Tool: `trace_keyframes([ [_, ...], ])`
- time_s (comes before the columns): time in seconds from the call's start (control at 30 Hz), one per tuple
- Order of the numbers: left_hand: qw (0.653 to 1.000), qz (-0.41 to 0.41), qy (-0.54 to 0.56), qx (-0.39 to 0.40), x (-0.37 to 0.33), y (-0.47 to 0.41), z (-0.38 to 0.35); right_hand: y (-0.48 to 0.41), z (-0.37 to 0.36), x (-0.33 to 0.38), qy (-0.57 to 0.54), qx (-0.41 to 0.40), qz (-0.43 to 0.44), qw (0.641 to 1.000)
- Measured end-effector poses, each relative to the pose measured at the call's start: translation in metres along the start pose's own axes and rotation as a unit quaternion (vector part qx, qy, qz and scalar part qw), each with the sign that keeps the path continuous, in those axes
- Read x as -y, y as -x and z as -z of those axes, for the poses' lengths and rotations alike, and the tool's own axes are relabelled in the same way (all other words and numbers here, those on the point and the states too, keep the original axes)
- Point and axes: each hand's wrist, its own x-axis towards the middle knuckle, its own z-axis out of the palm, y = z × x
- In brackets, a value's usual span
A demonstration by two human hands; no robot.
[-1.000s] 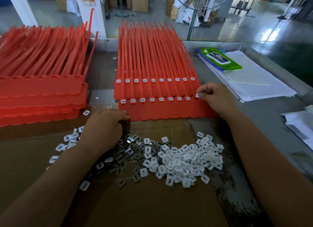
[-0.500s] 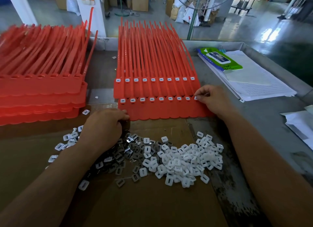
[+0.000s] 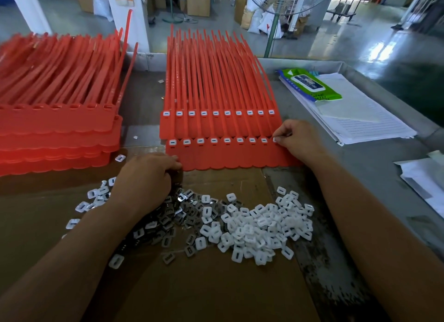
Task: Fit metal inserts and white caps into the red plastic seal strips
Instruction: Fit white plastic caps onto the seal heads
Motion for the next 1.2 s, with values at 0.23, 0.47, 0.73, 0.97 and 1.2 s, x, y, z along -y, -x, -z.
trace_keyframes([
  [0.23, 1.0, -0.002, -0.001, 0.003, -0.0014, 0.0006, 0.0014, -0.0008, -0.0018, -0.0012, -0.02, -0.022, -0.015, 0.999],
  [0.47, 1.0, 0.0, 0.0, 0.01, -0.0023, 0.0005, 0.0019, -0.0011, -0.0025, 0.0018, -0.003, -0.031, -0.018, 0.999],
  [0.73, 1.0, 0.004, 0.01, 0.004, -0.0032, 0.0011, 0.0023, -0.0047, 0.0003, 0.0059, 0.016, -0.021, -0.036, 0.999],
  [0.97, 1.0, 0.003, 0.009, 0.007, -0.0033, 0.0013, 0.0024, -0.0049, -0.0003, 0.0061, 0.021, -0.026, -0.046, 0.998],
  [1.2, 1.0, 0.002, 0.006, 0.01, -0.002, 0.0006, 0.0017, 0.0011, -0.0034, 0.0005, 0.005, -0.047, -0.024, 0.999],
])
